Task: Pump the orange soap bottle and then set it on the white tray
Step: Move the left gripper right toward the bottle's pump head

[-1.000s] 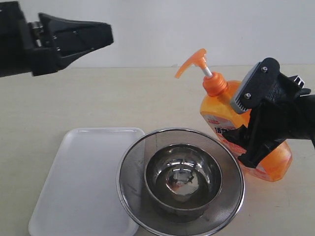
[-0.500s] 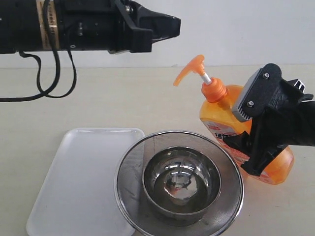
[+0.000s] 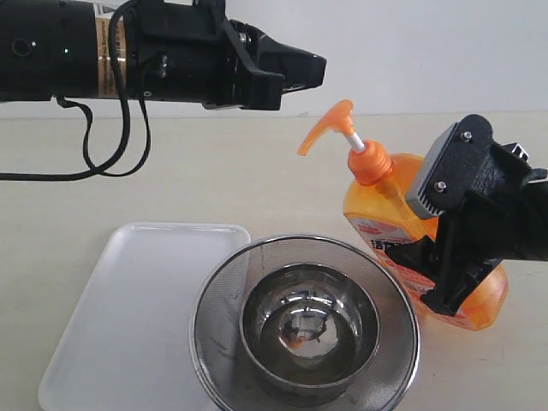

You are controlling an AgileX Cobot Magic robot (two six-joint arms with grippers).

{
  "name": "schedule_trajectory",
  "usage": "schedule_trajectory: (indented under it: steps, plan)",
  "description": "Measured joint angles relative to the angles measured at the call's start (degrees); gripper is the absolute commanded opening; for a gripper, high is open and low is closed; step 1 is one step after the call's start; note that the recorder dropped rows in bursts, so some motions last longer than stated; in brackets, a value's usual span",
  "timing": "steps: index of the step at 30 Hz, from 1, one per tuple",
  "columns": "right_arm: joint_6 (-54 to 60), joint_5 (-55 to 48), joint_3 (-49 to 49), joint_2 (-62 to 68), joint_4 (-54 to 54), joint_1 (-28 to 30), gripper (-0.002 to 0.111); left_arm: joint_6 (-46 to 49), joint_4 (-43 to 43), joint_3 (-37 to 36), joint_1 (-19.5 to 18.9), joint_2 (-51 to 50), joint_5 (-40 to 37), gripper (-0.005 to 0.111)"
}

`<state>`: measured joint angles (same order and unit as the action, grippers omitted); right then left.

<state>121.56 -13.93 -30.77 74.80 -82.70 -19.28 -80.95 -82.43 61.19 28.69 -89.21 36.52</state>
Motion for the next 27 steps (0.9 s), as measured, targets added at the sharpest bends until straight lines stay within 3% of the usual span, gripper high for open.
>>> schedule_trajectory:
  steps: [27]
  plan:
    - [0.00,0.00,0.00,0.00,-0.10,0.00,0.000,-2.96,-2.39,3.18,0.37,-4.17,1.02,0.005]
